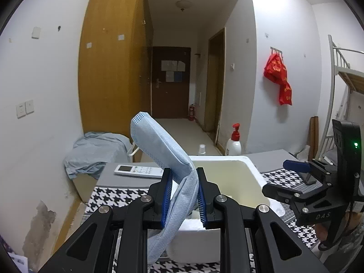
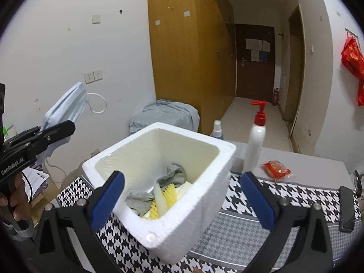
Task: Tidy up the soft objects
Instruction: 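Lower the blue face mask into the foam box with the left tool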
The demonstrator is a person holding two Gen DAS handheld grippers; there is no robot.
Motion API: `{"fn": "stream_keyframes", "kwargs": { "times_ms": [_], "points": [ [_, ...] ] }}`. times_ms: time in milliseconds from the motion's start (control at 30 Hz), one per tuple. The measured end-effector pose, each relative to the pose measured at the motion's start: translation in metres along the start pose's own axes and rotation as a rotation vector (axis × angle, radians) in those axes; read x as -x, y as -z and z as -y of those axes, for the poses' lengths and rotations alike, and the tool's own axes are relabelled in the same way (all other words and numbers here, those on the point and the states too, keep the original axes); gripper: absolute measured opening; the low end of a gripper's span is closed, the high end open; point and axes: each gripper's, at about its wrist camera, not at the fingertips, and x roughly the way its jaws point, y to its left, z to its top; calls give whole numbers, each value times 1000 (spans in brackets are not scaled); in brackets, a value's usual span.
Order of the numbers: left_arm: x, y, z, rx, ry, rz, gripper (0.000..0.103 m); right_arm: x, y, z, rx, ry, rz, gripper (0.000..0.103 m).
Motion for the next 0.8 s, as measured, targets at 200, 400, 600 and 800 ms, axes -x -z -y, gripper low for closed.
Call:
{"fn": "stream_keyframes", "kwargs": {
  "times_ms": [200,400,600,800],
  "points": [
    [-13,-4,8,-21,27,-18,22,12,7,13,-3,38,10,103],
    [-26,-7,21,-49,62,-44,22,18,18,25,-36,70,6,103],
    [-39,-9,30,-78,88,-73,22,26,23,32,-55,96,7,103],
    [-52,-9,36,-86,121,-103,22,38,31,36,-111,108,20,103]
  ]
}}
